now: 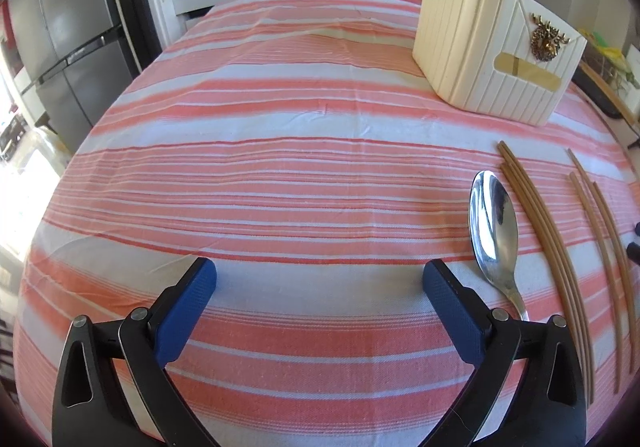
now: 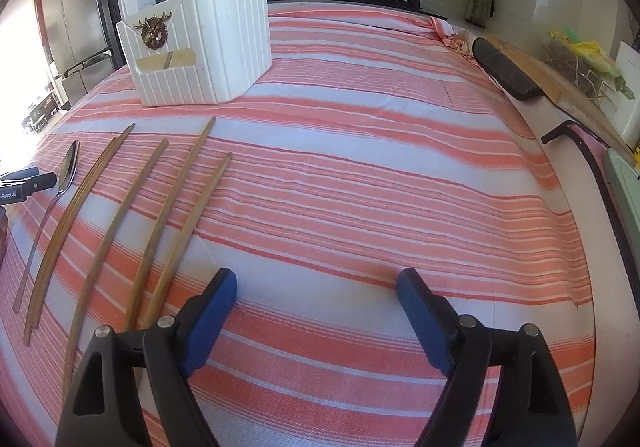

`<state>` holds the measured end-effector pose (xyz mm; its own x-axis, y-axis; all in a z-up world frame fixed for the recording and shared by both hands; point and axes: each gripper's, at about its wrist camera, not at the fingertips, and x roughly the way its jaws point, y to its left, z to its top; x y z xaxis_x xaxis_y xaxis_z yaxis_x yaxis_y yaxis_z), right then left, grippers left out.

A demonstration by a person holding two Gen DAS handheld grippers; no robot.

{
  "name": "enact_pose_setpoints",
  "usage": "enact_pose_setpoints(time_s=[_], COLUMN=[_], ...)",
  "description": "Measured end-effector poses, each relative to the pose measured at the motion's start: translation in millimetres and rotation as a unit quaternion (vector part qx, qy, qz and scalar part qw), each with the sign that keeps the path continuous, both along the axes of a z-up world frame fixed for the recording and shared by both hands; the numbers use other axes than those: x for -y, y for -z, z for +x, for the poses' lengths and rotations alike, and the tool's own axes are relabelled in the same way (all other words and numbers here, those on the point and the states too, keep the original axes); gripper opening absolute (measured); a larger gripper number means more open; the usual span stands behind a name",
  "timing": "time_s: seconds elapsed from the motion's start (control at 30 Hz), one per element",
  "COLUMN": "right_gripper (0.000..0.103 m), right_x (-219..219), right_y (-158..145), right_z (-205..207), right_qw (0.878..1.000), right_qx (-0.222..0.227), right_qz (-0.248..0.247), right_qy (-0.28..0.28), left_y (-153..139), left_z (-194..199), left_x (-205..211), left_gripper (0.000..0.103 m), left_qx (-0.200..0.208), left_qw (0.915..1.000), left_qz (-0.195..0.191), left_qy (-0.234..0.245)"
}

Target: Organize utensils

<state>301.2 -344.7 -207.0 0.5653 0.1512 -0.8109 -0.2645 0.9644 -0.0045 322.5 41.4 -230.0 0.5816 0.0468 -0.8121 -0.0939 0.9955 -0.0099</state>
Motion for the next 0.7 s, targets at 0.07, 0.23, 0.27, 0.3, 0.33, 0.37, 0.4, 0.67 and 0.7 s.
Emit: enact_pose_setpoints(time_s=[0.07,0.23,0.27,0.3,0.33,0.37,0.4,0.67,0.7], right_gripper=[0.084,0.084,0.084,0.084,0.084,0.084,0.085,0.084,0.084], right_x=[2.6,1.3,1.1,0.9,0.5,-0.8,0.5,0.7,0.8], right_y=[0.3,0.4,0.5,0.5,0.5,0.4,0.5,0.7,0.7], right_z=[0.9,0.5,0.5,0.4,0.4,-0.1,0.3,0.3,0.3], right_qw=[1.000,1.000,1.000,1.000,1.000,1.000,1.000,1.000,1.000], right_qx=[0.000,0.000,0.000,0.000,0.000,0.000,0.000,0.000,0.000], right_qz=[0.000,0.000,0.000,0.000,0.000,0.000,0.000,0.000,0.000], right_qy=[0.000,0.000,0.000,0.000,0.000,0.000,0.000,0.000,0.000], left_y=[0.1,0.2,0.2,0.1,0.3,0.2,0.2,0.4,0.3], left_z=[-0.1,0.0,0.1,-0.2,0.0,-0.3,-0.3,-0.3,-0.3], left_x=[0.5,0.8,0.7,0.8,0.7,0.7,0.7,1.6,1.5], left_gripper=[0.103,0.103,0.103,0.103,0.103,0.103,0.103,0.103,0.103], left_qx=[0.000,0.000,0.000,0.000,0.000,0.000,0.000,0.000,0.000], left_qw=[1.0000,1.0000,1.0000,1.0000,1.0000,1.0000,1.0000,1.0000,1.0000], left_qz=[0.000,0.000,0.001,0.001,0.001,0.001,0.002,0.002,0.002], left_qy=[0.000,0.000,0.000,0.000,-0.001,-0.001,-0.002,-0.004,-0.004])
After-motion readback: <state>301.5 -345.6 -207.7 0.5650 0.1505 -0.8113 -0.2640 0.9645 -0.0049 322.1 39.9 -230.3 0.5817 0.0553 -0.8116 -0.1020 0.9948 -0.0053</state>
